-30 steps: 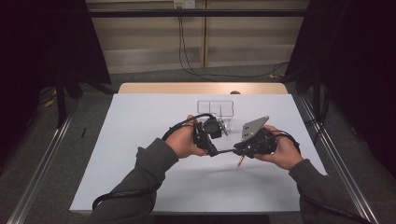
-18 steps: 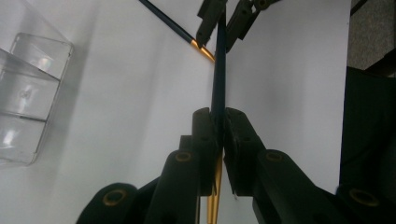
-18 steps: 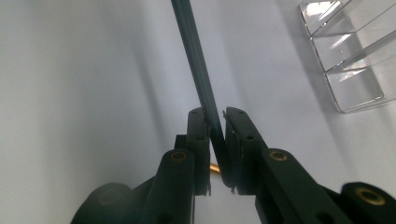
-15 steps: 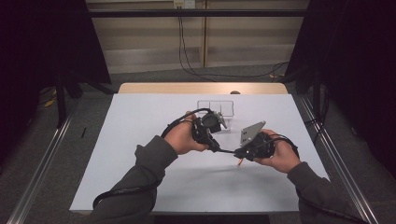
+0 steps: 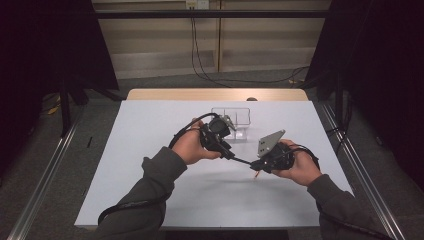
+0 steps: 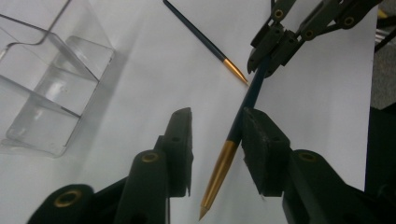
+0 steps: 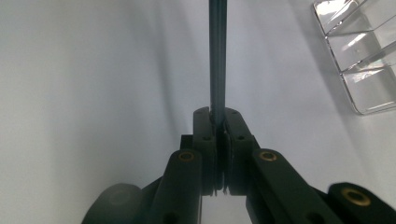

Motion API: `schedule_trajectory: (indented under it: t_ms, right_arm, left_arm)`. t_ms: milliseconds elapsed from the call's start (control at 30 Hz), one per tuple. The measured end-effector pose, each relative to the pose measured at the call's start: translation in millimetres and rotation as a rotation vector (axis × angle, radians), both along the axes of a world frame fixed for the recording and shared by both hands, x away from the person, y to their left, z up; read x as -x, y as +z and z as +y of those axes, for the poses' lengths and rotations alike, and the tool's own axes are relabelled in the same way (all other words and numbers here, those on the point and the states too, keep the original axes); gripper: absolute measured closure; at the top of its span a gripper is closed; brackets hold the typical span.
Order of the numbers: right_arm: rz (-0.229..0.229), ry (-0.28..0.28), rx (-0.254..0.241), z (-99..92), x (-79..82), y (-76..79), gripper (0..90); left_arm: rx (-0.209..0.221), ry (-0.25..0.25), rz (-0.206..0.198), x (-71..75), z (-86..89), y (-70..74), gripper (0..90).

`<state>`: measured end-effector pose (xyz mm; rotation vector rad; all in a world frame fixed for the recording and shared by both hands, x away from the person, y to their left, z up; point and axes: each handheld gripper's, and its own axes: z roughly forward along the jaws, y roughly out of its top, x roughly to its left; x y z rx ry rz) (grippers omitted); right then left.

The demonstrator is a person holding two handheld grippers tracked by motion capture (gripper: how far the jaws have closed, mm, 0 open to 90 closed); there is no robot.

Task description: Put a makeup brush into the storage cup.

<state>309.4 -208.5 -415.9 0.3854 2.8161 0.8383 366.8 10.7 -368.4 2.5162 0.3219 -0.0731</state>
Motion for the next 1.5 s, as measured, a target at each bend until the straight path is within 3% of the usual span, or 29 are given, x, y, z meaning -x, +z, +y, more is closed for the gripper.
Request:
schedule_trajectory:
  t_ms: [33, 67, 100, 167, 367, 567, 667, 1200, 1500]
  right_arm:
    - [0.007, -0.002, -0.004, -0.6, -0.1, 0.0, 85.8]
    - [0.004, -0.007, -0.003, -1.0, -0.4, -0.2, 85.8]
    - [0.008, -0.010, -0.005, -1.5, -0.5, -0.4, 85.8]
    - [0.003, -0.015, -0.010, -2.4, -1.1, -0.9, 85.8]
    - [-0.003, -0.050, -0.015, -5.5, -1.0, -1.4, 85.7]
    - [-0.015, -0.070, -0.034, -10.8, -1.7, -0.1, 85.7]
    - [-0.008, -0.075, -0.036, -11.6, -1.4, -0.6, 85.7]
    - [-0.007, -0.142, -0.104, -19.9, -1.3, -3.1, 85.7]
    - [-0.022, -0.197, -0.188, -25.0, -0.4, -3.1, 85.7]
  left_arm:
    - [0.023, 0.019, 0.000, 0.1, 0.8, -0.4, 60.3]
    - [0.018, -0.004, -0.012, -2.4, 2.2, 0.3, 57.8]
    - [0.034, 0.022, 0.001, -0.7, 2.3, 0.1, 56.8]
    - [0.046, 0.025, -0.003, -1.1, 3.0, 0.4, 53.3]
    - [0.105, 0.078, -0.014, -5.2, 8.0, -2.2, 31.7]
    - [0.114, 0.111, -0.029, -7.2, 12.7, -3.0, 20.7]
    - [0.157, 0.124, -0.031, -7.7, 13.6, -3.7, 16.1]
    - [0.224, 0.205, -0.037, -11.0, 28.1, -10.2, 11.6]
    - [0.257, 0.234, -0.022, -10.0, 32.8, -16.1, 11.6]
